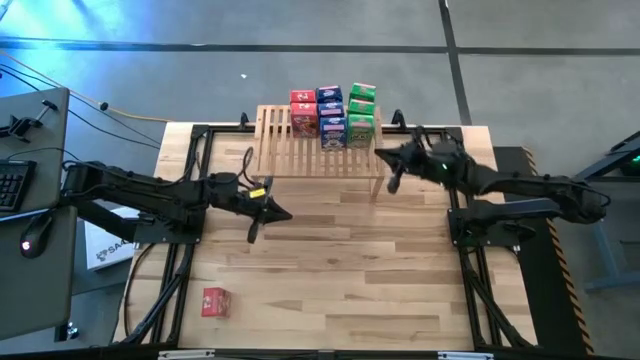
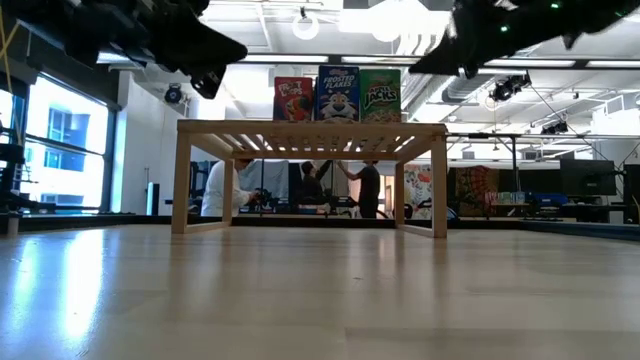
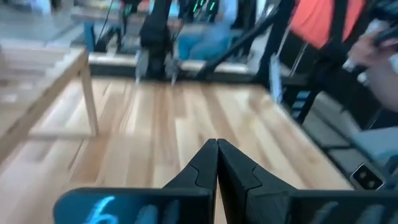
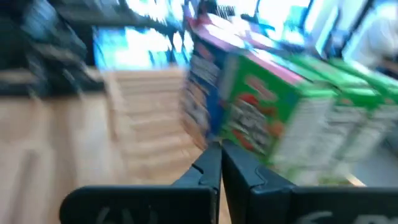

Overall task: Stack cereal on shelf
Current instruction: Put the red cereal box aligned with the other red cereal boxes on the shelf

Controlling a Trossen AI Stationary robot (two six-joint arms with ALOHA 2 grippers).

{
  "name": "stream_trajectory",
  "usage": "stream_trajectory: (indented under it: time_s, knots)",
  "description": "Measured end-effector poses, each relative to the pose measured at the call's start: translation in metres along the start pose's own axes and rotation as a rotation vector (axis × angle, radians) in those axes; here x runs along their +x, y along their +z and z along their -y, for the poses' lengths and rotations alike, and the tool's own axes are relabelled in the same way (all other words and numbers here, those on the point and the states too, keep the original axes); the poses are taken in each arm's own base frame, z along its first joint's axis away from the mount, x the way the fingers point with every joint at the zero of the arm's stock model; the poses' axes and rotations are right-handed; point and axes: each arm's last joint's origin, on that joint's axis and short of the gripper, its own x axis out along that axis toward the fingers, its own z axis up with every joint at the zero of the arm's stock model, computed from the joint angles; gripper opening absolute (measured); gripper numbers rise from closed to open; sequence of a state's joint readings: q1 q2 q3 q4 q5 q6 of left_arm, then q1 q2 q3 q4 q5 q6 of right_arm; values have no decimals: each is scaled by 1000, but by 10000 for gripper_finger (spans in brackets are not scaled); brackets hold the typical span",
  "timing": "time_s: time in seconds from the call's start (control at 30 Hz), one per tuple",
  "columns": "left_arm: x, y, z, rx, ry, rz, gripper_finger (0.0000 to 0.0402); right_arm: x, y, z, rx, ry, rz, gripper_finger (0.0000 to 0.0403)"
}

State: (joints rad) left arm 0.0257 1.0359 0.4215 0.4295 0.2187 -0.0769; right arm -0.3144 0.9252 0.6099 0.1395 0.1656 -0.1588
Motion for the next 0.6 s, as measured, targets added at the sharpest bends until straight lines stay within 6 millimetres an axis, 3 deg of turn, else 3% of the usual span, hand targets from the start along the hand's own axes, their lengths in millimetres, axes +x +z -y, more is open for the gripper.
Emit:
stream_trajectory:
  time_s: [0.23, 0.4, 0.6]
  knots:
    - [5, 23, 23, -30, 137, -226, 0, -24, -16, -27, 47, 75, 317, 0]
    - [-1, 42, 52, -37, 197, -380, 19, -30, -18, -38, 36, 71, 332, 0]
    - [-9, 56, 93, -209, 277, -642, 91, -32, -18, -44, -5, 86, 330, 0]
